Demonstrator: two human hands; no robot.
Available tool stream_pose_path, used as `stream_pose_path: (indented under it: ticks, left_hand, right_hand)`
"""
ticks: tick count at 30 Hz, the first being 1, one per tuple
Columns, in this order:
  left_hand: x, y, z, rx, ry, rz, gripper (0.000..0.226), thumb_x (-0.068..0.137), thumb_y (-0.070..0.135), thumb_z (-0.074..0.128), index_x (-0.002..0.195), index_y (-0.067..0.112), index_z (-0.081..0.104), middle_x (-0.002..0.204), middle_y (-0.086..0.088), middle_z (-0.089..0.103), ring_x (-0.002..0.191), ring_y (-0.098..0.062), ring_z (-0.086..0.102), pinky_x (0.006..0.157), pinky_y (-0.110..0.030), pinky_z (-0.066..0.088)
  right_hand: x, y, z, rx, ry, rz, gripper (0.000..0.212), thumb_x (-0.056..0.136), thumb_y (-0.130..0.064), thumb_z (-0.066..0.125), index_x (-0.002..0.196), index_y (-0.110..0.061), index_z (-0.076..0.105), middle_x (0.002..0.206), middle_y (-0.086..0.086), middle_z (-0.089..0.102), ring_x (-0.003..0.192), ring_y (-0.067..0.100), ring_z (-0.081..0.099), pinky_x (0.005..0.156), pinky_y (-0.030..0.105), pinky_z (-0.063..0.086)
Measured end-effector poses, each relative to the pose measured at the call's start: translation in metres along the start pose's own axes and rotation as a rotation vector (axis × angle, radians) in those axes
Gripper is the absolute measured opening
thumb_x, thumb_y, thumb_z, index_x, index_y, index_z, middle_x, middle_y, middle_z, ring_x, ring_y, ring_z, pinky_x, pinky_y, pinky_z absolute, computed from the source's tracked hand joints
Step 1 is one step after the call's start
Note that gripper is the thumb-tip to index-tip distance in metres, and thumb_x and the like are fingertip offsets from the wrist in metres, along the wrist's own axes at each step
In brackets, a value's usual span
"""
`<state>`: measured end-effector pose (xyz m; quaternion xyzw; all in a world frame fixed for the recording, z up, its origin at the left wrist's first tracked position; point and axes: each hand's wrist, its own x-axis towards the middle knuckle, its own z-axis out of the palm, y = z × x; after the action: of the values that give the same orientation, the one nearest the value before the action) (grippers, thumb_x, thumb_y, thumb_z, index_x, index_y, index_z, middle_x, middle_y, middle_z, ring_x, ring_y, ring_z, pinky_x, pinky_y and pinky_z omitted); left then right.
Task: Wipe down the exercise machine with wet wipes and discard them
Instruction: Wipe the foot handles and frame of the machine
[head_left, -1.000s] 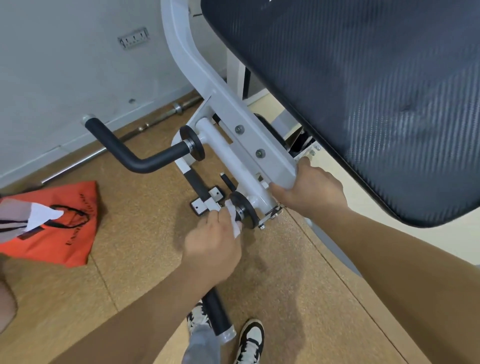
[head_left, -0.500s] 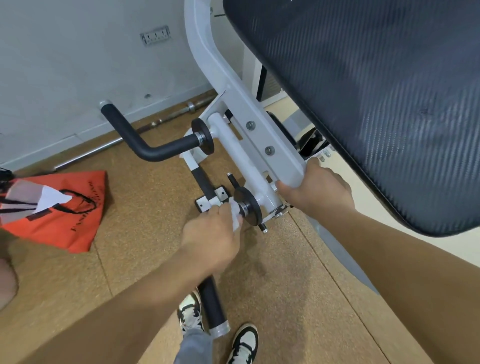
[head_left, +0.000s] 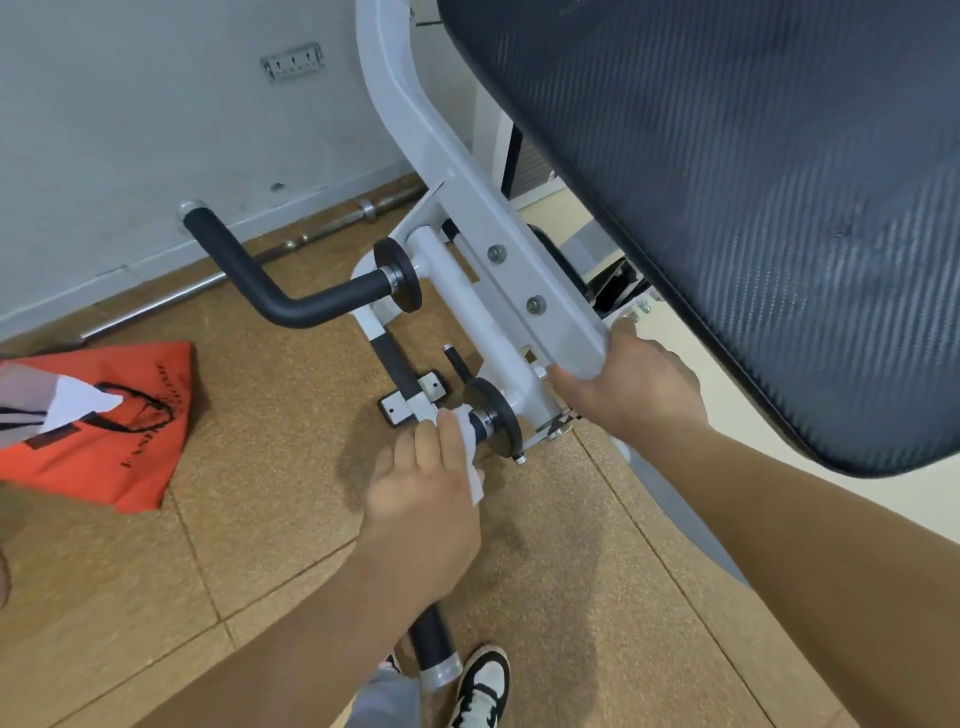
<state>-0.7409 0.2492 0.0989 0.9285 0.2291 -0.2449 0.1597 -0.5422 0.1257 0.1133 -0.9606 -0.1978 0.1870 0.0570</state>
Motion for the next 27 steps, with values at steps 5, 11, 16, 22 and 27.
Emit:
stream_pose_path:
  ticks: [5, 11, 16, 22, 27]
  left_hand:
    - [0.063, -0.021, -0.019, -0.767, -0.296, -0.239, 0.043, 0.106, 0.051, 0.025, 0.128, 0.023, 0.049, 0.106, -0.010, 0.075, 0.096, -0.030, 0.074, 0.090, -0.040, 0.054]
    - [0.016, 0.004, 0.003, -0.134, 0.073, -0.215, 0.057, 0.106, 0.027, 0.025, 0.159, 0.010, 0.013, 0.161, -0.012, 0.033, 0.143, -0.029, 0.041, 0.111, -0.039, 0.038]
    - [0.007, 0.003, -0.009, -0.194, 0.012, -0.218, 0.066, 0.104, 0.021, 0.028, 0.162, 0.008, -0.002, 0.168, -0.022, 0.009, 0.153, -0.034, 0.023, 0.120, -0.041, 0.026]
    - [0.064, -0.014, -0.035, -0.883, -0.355, -0.388, 0.034, 0.110, 0.031, 0.035, 0.115, 0.008, 0.060, 0.107, -0.020, 0.065, 0.095, -0.038, 0.071, 0.077, -0.043, 0.059]
    - [0.036, 0.000, -0.022, -0.474, 0.051, -0.262, 0.037, 0.111, 0.026, 0.027, 0.137, 0.012, 0.049, 0.100, -0.008, 0.066, 0.092, -0.030, 0.068, 0.078, -0.038, 0.057]
  right_hand:
    - [0.000, 0.000, 0.002, -0.017, 0.020, -0.003, 0.059, 0.087, -0.075, 0.054, 0.110, -0.023, 0.042, 0.090, -0.005, 0.060, 0.082, 0.022, 0.061, 0.065, 0.036, 0.046]
    - [-0.002, -0.001, 0.001, 0.001, 0.016, -0.003, 0.059, 0.085, -0.075, 0.056, 0.110, -0.023, 0.043, 0.088, -0.008, 0.055, 0.080, 0.020, 0.058, 0.064, 0.035, 0.042]
    - [0.000, 0.000, 0.000, 0.019, 0.003, -0.004, 0.061, 0.085, -0.075, 0.056, 0.111, -0.022, 0.042, 0.095, -0.004, 0.058, 0.087, 0.023, 0.055, 0.072, 0.036, 0.041]
    - [0.000, 0.000, 0.000, 0.010, 0.013, -0.010, 0.061, 0.086, -0.075, 0.056, 0.112, -0.021, 0.043, 0.098, -0.002, 0.058, 0.088, 0.024, 0.054, 0.073, 0.036, 0.041]
    - [-0.001, -0.001, -0.002, 0.003, 0.016, -0.015, 0.058, 0.087, -0.073, 0.056, 0.110, -0.022, 0.041, 0.091, -0.004, 0.055, 0.085, 0.024, 0.054, 0.071, 0.036, 0.040]
